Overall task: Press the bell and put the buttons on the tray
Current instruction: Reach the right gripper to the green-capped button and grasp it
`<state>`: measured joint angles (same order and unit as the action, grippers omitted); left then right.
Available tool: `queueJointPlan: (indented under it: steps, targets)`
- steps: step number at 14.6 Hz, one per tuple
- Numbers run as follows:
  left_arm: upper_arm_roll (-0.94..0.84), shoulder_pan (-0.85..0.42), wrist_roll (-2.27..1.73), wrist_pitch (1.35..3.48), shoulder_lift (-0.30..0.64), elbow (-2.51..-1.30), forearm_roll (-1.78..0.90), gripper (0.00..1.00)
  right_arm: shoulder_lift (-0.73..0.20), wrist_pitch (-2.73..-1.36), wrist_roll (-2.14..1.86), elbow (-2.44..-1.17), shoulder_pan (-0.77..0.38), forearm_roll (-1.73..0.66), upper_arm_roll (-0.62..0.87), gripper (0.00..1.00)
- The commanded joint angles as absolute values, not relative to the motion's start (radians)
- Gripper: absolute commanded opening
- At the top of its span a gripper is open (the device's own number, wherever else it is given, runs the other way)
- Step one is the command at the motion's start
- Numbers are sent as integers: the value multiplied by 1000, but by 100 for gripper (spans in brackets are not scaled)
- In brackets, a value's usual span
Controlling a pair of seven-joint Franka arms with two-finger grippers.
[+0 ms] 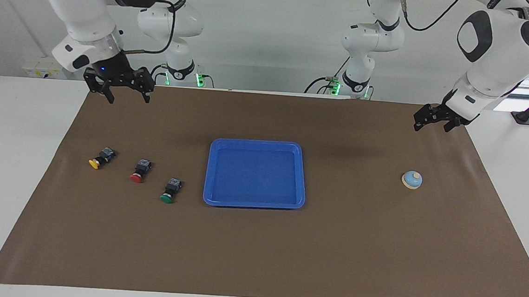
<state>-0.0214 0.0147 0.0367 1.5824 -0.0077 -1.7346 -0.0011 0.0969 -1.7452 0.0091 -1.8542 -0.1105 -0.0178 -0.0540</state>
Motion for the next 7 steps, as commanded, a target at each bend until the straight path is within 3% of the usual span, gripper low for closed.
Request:
queueJointPlan:
  steps: [1,4,7]
  targets:
    - [-25,15,21,1562,18,-1701,-17,100,85,-1931,100,-2022,-152,-6,-52,100]
    - [-25,15,15,1552,23,-1693,-15,100,-81,-2144,115,-2031,-153,-6,-52,100]
    - [-25,14,6,1554,20,-1700,-17,100,-155,-2255,233,-2046,-187,-6,-52,100]
